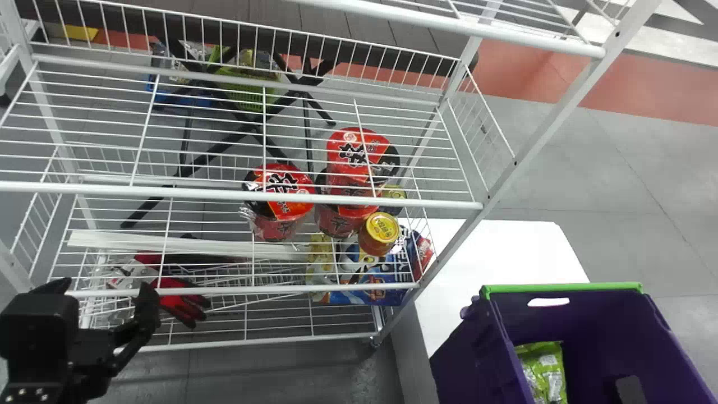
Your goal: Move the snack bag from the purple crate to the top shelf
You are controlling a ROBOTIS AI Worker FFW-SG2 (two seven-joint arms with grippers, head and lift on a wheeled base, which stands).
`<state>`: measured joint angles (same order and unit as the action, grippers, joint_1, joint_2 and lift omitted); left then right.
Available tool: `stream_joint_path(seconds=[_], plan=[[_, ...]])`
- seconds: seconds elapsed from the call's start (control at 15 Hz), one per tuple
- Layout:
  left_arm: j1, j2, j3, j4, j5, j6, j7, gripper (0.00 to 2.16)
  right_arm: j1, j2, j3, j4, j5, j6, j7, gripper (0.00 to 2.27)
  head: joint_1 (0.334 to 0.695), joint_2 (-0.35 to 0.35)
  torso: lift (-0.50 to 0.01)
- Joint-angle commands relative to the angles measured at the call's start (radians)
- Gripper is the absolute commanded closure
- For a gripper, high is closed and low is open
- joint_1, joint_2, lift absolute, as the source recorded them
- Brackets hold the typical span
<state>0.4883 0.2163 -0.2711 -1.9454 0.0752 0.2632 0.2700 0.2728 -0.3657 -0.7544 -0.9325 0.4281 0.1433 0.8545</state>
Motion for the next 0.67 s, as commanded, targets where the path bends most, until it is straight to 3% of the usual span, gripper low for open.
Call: stream_joint_path(seconds=[0.0,0.6], plan=[[0.006,0.000,0.004,-0.004,0.000,-0.003,0.000,0.16,0.013,0.005,-0.005,-0.020,-0.005,-0.003,0.001,1.98,0.695,-0.350,-0.385],[0.024,0.000,0.006,-0.027,0.000,-0.018,0.002,0.16,0.014,0.002,-0.043,-0.048,-0.026,0.000,0.020,1.98,0.695,-0.350,-0.348]])
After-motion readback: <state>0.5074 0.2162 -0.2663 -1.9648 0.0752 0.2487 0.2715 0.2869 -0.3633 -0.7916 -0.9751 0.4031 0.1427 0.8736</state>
